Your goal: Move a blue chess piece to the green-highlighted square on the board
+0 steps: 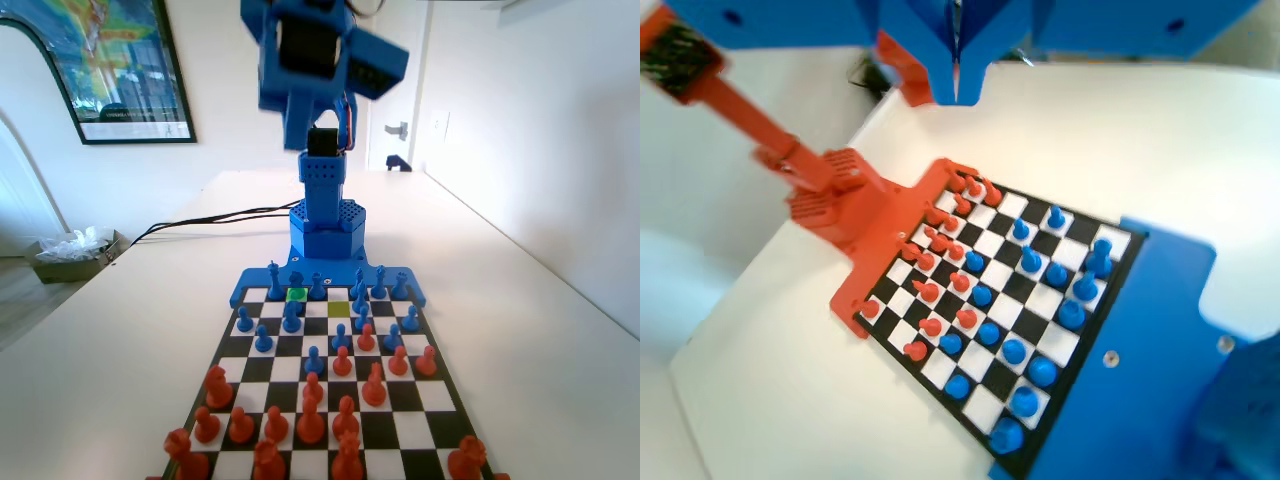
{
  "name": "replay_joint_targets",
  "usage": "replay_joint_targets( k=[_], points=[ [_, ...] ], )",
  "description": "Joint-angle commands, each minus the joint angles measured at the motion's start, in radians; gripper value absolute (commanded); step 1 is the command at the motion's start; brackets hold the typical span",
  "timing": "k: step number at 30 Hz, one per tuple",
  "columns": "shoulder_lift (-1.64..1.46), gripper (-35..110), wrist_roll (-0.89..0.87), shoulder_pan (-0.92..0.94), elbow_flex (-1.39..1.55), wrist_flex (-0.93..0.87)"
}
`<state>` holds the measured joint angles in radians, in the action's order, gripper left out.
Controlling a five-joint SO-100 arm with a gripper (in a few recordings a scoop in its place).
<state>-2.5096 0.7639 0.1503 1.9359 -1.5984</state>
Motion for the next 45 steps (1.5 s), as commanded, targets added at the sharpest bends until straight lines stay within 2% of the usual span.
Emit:
replay_joint_targets(
  k=[1,12,20,30,36,45],
  points=[
    [-0.064,1,0.161,-0.006,-0.115,-0.077],
    [-0.275,1,0.672,-0.018,-0.140,-0.132],
    [-0.380,1,0.884,-0.048,-0.012,-0.118],
    [-0.471,1,0.971,-0.080,0.150,-0.063],
    [-0.506,1,0.969,-0.100,0.239,0.015],
    [-0.529,1,0.960,-0.133,0.242,0.018]
  ],
)
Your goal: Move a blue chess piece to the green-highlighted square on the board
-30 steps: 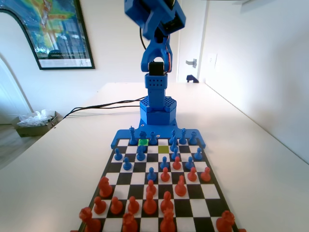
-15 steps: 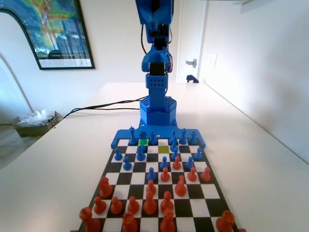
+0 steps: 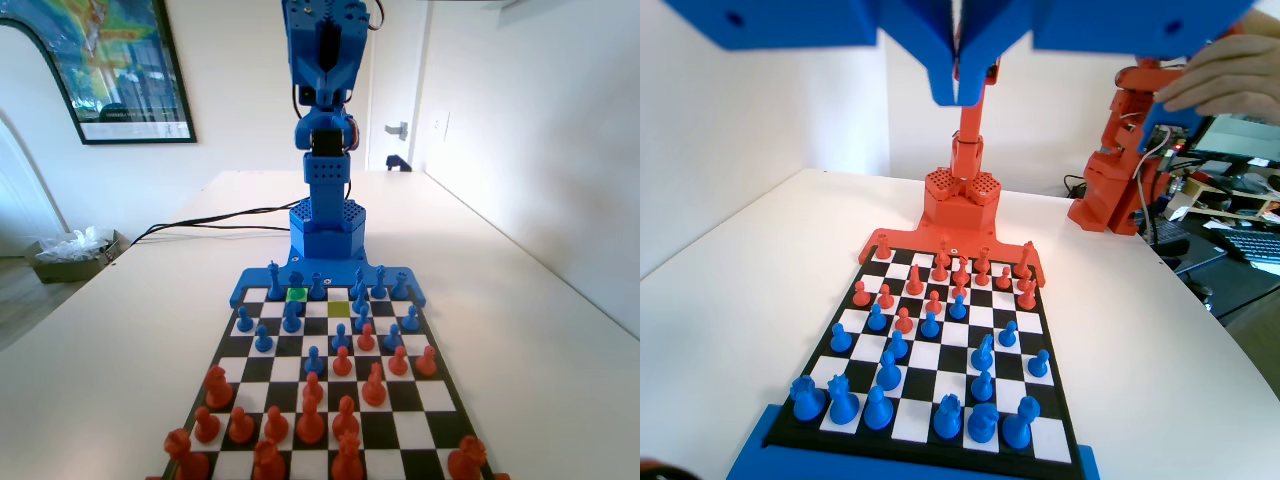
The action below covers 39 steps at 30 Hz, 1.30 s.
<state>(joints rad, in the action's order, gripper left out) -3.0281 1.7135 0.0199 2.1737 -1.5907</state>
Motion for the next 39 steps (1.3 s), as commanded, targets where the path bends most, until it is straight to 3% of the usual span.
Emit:
replay_joint_targets(
  k=[1,39],
  points=[
    [-0.012,1,0.011,-0.008,0.005,0.011],
    [-0.023,1,0.011,0.000,0.006,0.015]
  ],
)
